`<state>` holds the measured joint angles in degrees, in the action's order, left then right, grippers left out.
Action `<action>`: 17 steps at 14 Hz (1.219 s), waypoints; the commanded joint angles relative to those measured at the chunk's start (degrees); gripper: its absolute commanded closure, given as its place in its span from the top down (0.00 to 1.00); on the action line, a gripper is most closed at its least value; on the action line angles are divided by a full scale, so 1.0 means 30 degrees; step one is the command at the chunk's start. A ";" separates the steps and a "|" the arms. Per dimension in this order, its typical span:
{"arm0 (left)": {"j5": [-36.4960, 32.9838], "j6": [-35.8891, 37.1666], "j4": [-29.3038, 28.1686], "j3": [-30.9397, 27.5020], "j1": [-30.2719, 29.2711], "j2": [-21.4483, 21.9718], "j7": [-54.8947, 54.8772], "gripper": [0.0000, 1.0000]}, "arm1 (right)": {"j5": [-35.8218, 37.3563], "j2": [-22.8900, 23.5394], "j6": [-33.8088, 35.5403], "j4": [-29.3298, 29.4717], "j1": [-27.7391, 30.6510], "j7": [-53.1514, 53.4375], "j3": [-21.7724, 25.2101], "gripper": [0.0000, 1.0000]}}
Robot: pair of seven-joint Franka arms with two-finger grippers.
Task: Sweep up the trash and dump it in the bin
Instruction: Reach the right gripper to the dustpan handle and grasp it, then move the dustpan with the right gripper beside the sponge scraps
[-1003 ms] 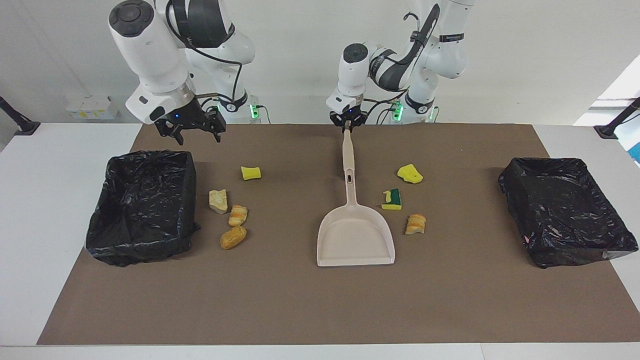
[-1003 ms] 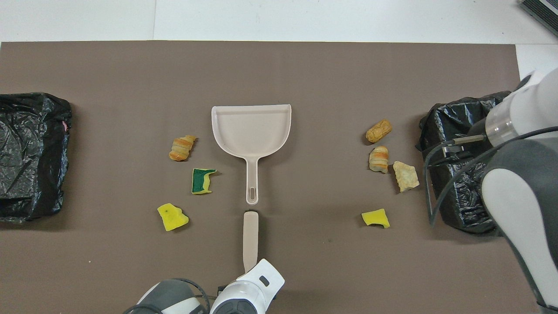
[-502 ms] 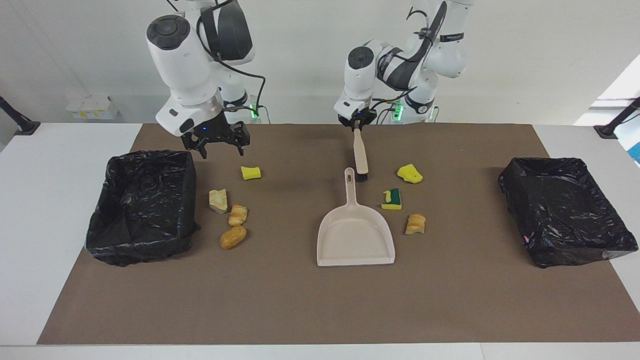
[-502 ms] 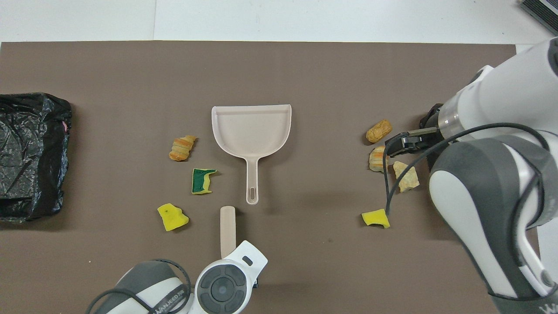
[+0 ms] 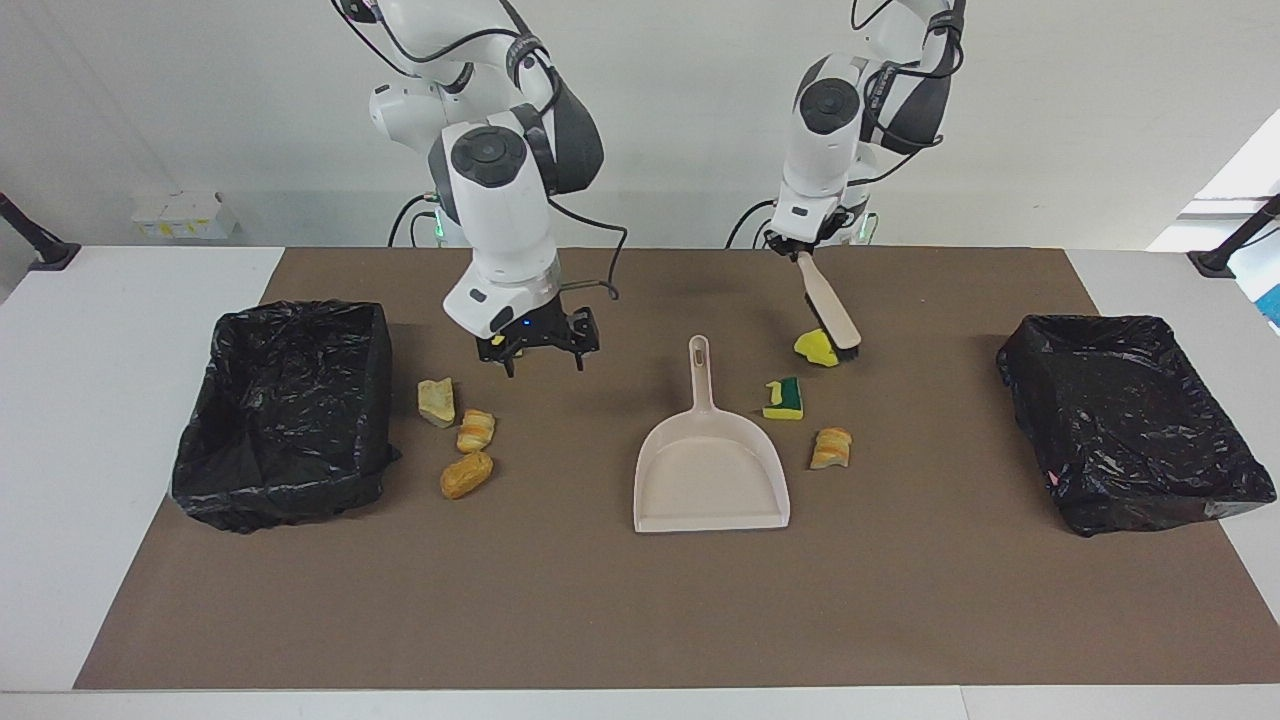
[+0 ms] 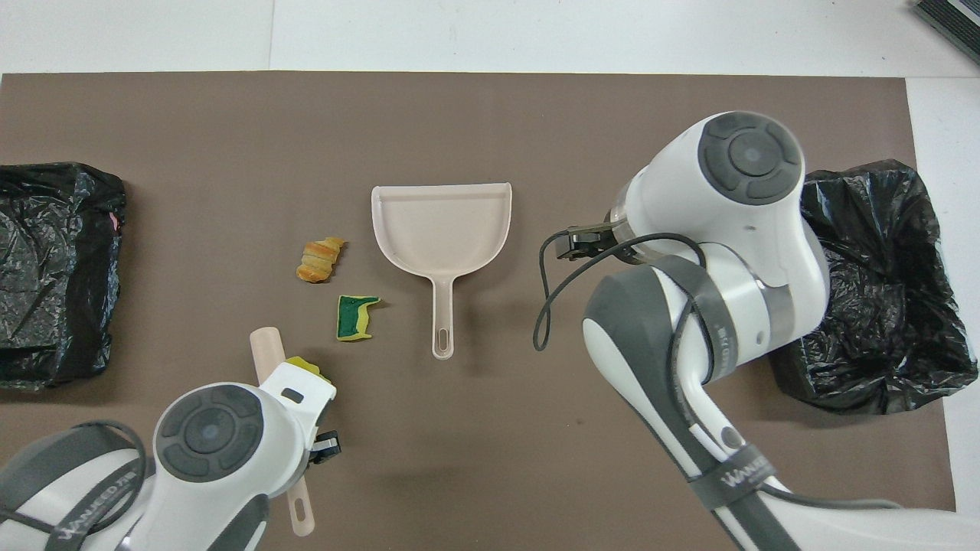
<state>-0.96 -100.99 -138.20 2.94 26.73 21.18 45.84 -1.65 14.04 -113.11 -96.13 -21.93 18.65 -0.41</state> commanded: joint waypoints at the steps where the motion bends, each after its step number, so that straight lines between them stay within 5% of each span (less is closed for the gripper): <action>1: -0.0384 0.0002 -0.0279 0.0280 -0.1929 0.0175 0.0102 0.00 | -0.0213 0.0881 -0.1841 -0.0010 -0.1326 0.2357 -0.0009 1.00; 7: -0.0707 -0.2019 -0.1245 0.0280 -0.3429 0.0058 -0.0131 0.00 | 0.0780 0.3986 -0.3457 0.1483 -0.5164 0.7720 0.0050 1.00; 13: -0.0706 -0.1758 -0.1451 0.0192 -0.4103 0.0175 -0.1917 0.00 | 0.1280 0.4049 -0.4161 0.1077 -0.5873 0.7934 0.0021 0.65; 17: -0.0706 -0.1728 -0.1452 0.0192 -0.4133 0.0204 -0.2298 0.00 | 0.1721 0.4108 -0.4452 0.0725 -0.6222 0.7554 -0.0009 0.62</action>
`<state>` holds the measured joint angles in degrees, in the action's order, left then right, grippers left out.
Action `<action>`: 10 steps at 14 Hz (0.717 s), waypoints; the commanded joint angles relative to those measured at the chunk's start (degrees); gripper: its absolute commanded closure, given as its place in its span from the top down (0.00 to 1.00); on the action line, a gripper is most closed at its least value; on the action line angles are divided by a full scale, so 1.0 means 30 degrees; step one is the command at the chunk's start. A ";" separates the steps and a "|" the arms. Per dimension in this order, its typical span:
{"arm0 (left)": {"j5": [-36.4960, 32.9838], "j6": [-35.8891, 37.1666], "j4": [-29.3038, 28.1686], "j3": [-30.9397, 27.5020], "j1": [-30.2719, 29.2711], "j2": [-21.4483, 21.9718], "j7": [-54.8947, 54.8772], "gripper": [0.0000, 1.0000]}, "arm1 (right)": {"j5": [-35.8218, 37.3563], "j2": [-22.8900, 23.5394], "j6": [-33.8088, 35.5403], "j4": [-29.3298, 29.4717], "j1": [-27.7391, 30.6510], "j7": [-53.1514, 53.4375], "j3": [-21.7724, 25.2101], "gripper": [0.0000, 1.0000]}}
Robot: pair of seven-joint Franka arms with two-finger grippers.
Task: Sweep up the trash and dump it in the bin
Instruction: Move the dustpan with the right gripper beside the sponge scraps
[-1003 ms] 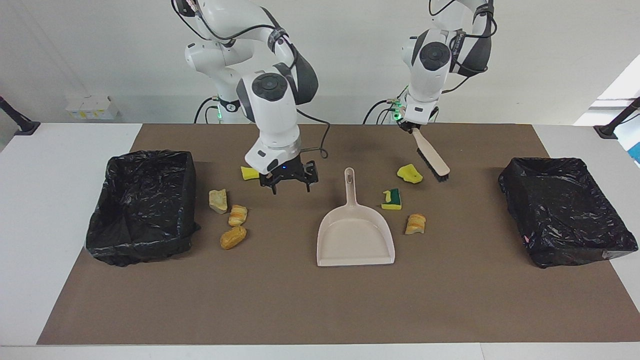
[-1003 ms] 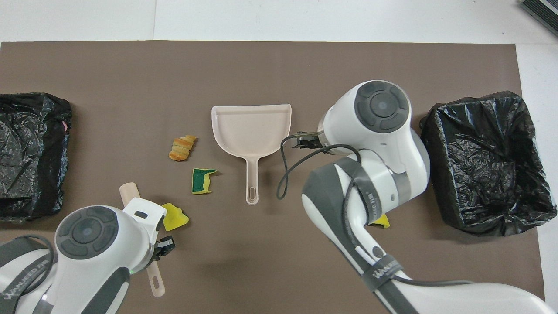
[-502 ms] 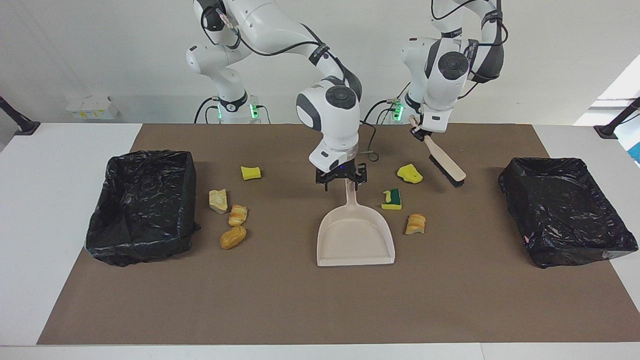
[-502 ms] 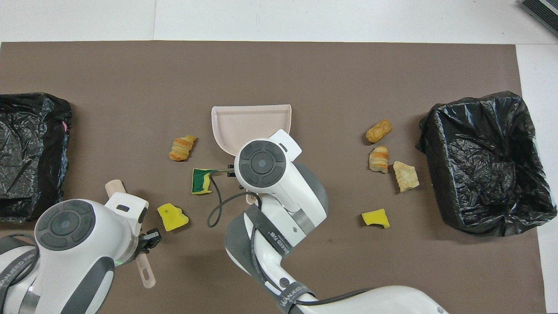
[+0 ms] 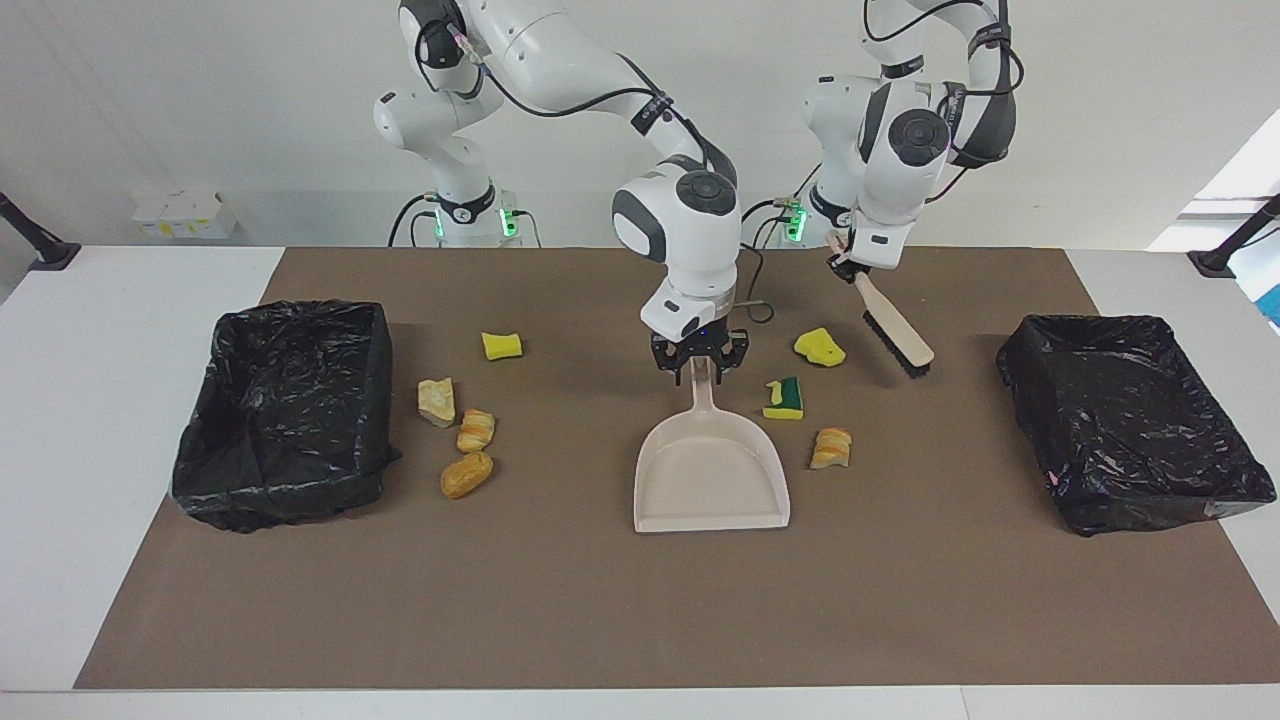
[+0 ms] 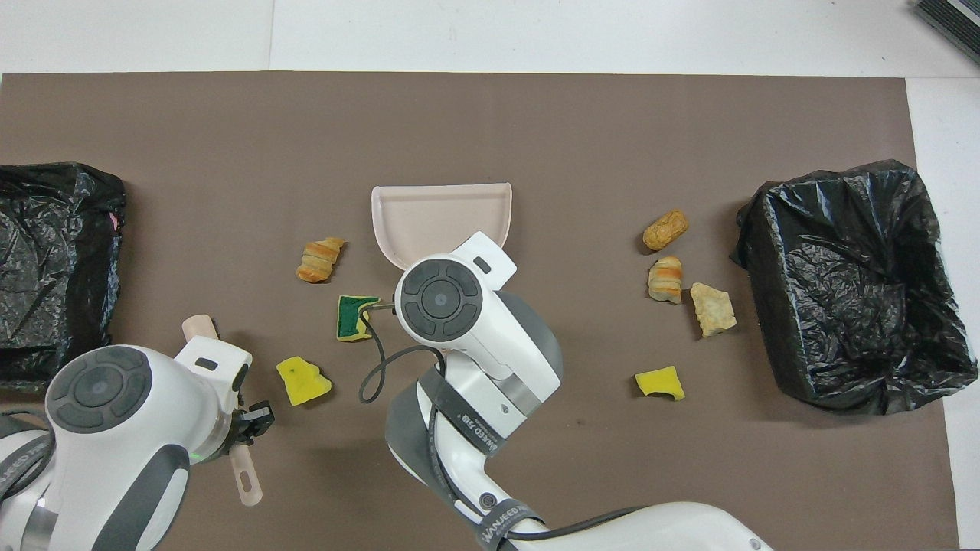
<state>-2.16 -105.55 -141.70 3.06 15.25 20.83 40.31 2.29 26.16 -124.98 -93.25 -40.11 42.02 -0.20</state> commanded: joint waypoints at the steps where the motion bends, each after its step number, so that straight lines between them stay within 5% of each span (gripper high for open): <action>1: -0.0304 -0.0178 -0.0314 0.0152 -0.0307 0.0353 -0.0605 0.00 | 0.0407 0.0069 -0.0470 -0.0234 -0.0166 -0.0325 -0.0080 0.61; 7: -0.0274 -0.0207 -0.0315 0.0152 -0.0307 0.0323 -0.0665 0.00 | 0.0436 -0.0019 -0.0265 -0.0790 -0.0429 -0.1204 -0.0051 0.51; 10: -0.0274 -0.0236 -0.0315 0.0152 -0.0307 0.0323 -0.0665 0.00 | 0.0961 -0.0048 0.0143 -0.0528 -0.0284 -0.1672 -0.0051 0.07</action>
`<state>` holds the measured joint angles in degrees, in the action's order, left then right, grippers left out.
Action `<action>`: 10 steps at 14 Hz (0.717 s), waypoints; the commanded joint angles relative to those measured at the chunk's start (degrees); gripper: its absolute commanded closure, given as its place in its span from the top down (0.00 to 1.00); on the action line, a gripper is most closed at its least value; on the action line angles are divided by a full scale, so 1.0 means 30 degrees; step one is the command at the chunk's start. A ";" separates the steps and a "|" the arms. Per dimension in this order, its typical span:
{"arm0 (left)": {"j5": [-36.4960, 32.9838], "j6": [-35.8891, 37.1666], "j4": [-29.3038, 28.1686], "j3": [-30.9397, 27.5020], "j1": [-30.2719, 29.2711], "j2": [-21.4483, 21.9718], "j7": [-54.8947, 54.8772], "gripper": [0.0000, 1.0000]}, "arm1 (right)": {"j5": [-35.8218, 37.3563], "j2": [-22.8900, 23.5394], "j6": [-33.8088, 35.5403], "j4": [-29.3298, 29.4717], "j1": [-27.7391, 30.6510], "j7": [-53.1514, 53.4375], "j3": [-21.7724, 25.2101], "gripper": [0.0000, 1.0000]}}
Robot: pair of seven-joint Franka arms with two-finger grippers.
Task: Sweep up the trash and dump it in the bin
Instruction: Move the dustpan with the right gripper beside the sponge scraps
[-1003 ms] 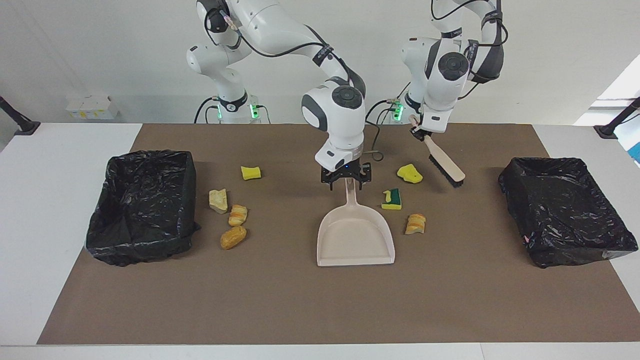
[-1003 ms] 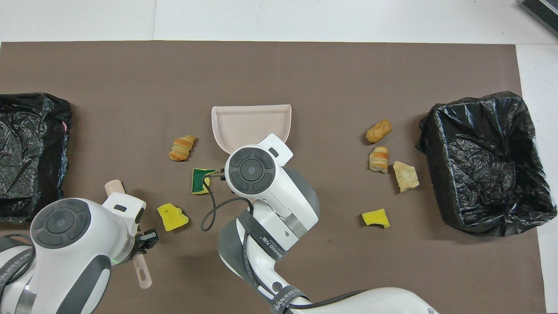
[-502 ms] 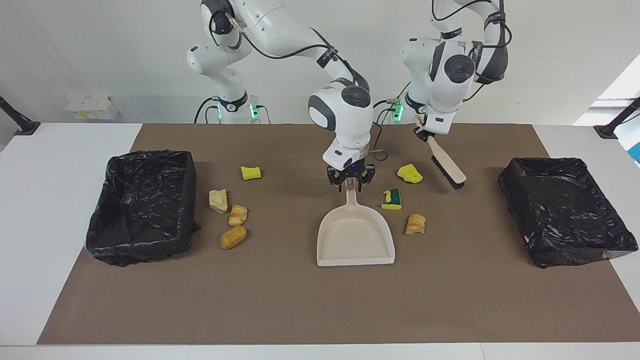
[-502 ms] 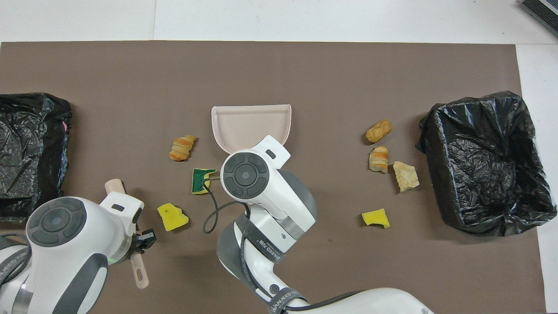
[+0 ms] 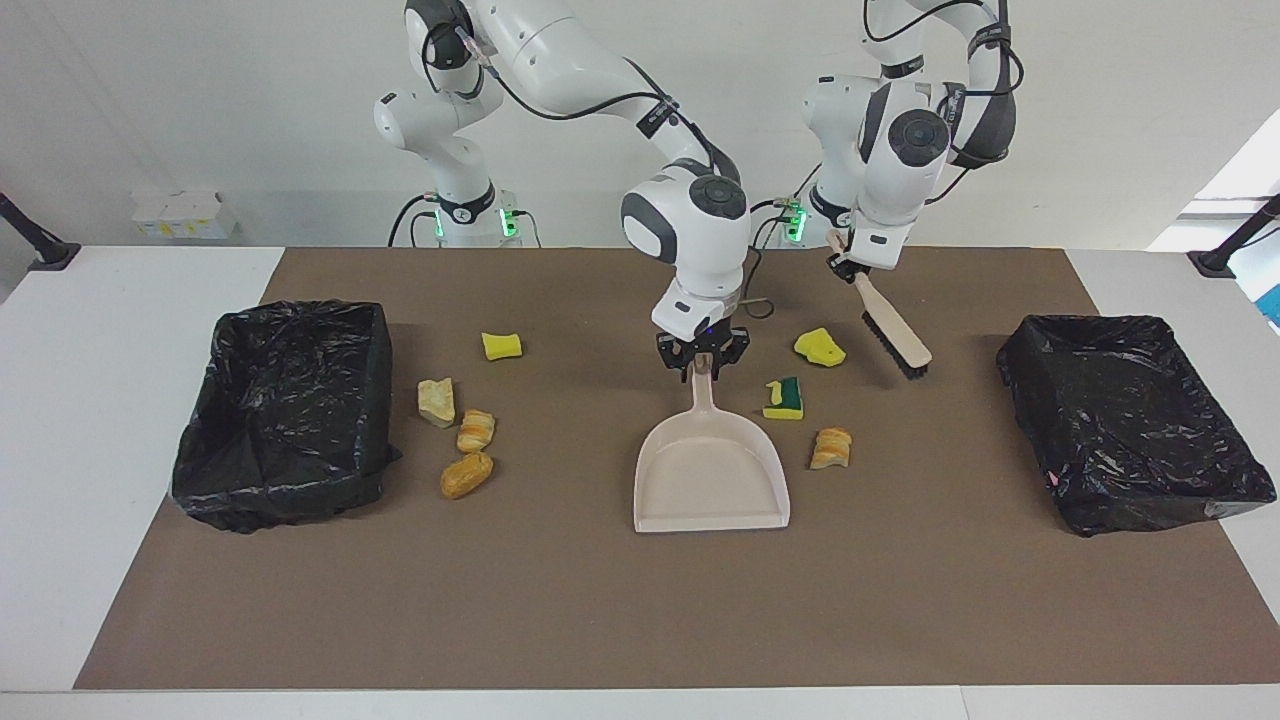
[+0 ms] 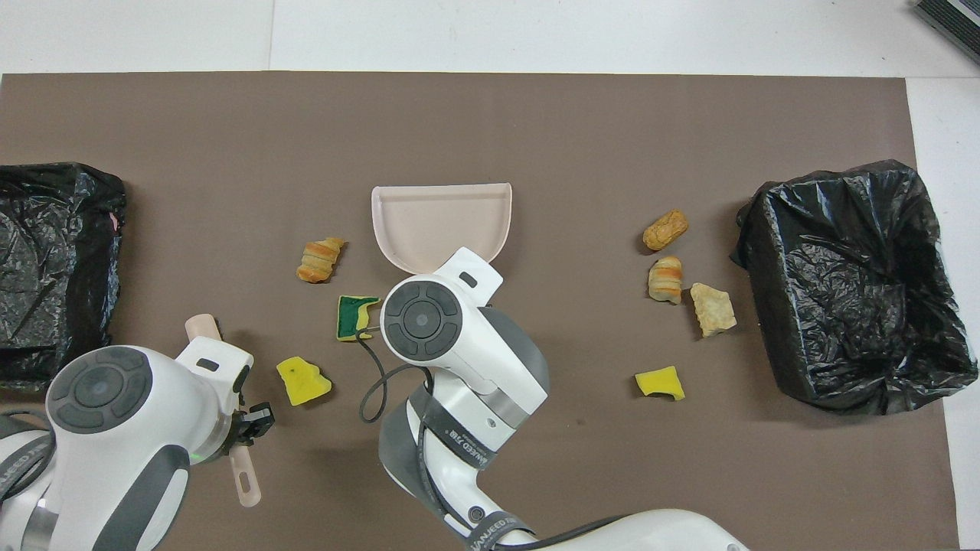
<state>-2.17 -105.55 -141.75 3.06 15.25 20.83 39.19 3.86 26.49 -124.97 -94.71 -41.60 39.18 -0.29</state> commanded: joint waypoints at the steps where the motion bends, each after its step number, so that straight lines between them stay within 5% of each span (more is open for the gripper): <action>1: -0.0245 -0.0265 -0.0300 0.0152 -0.0278 0.0323 -0.0260 0.00 | 0.0412 -0.0160 0.0577 0.0308 0.0387 -0.0756 -0.0022 0.02; 6: -0.0216 -0.0353 -0.0300 0.0152 -0.0277 0.0294 -0.0259 0.00 | 0.0031 -0.2615 0.1749 -0.0243 0.1790 -0.2650 -0.0021 0.00; 10: -0.0187 -0.0324 -0.0649 0.0181 0.0073 0.0089 -0.0172 0.00 | -0.0727 -0.4200 0.4501 -0.0479 0.4715 -1.2047 -0.0022 0.00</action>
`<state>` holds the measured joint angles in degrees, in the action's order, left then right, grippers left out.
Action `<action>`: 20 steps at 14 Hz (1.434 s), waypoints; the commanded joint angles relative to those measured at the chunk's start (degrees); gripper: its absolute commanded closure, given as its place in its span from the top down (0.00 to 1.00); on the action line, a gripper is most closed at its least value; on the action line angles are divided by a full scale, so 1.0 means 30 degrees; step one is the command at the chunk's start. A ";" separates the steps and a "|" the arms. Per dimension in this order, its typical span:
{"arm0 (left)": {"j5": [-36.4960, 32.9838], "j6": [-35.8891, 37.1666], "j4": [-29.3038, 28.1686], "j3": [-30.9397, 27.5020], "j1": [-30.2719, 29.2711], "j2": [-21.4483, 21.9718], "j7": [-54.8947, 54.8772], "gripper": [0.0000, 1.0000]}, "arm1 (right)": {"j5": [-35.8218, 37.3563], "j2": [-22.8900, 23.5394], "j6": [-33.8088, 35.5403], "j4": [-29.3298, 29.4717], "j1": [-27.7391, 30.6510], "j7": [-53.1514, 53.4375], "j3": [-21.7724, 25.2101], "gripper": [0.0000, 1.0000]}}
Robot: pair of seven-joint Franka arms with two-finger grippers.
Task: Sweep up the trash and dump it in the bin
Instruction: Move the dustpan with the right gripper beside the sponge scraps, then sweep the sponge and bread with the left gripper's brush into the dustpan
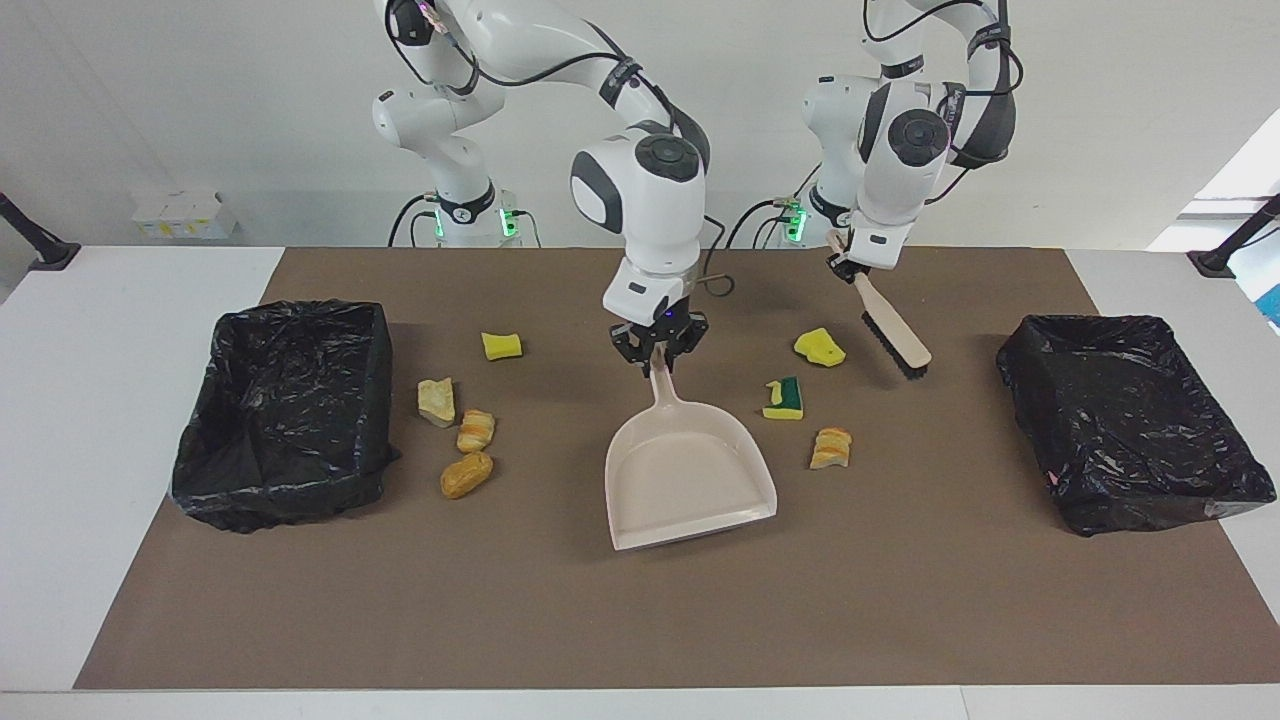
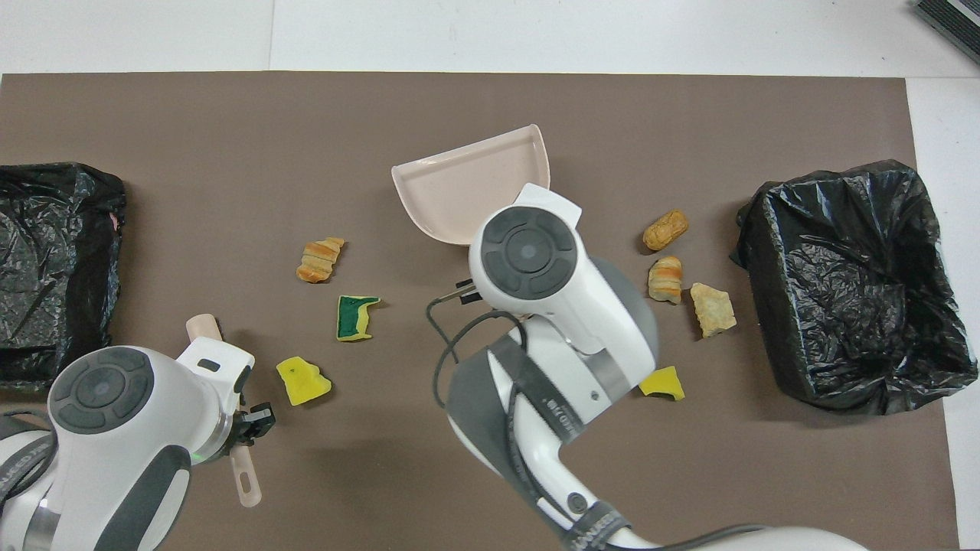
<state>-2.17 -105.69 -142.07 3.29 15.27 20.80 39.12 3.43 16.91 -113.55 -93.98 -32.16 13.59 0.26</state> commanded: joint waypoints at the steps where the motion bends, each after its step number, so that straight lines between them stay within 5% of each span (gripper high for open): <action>1: -0.0186 -0.0365 -0.0689 0.0103 0.0183 0.0098 -0.0005 0.00 | -0.0847 -0.1270 0.1339 -0.0724 0.2334 -0.5681 -0.0205 0.00; 4: -0.0070 -0.0978 -0.1187 0.0103 0.0887 -0.0047 0.0666 0.00 | -0.0937 -0.1885 0.3246 -0.1421 0.3687 -1.2359 -0.0205 0.00; 9: 0.1566 -0.3581 -0.0868 0.0132 0.1853 -0.2008 0.0905 0.00 | -0.0909 -0.4024 0.0681 -0.5785 0.3688 -1.9107 -0.0176 0.00; 14: 0.3035 -0.5931 0.1560 0.0191 0.2878 -0.4614 0.0525 0.00 | -0.0557 -0.2859 -0.1170 -0.5909 0.3485 -2.3772 -0.0176 0.00; 20: 0.3095 -0.6460 0.2034 0.0220 0.3640 -0.5467 -0.3898 0.00 | 0.0761 -0.1130 -0.3047 -0.5501 0.1962 -2.4248 -0.0234 0.00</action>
<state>6.13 -124.34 -137.23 4.58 24.52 6.10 30.30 4.51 12.15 -121.60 -111.29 -25.95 -58.03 -0.25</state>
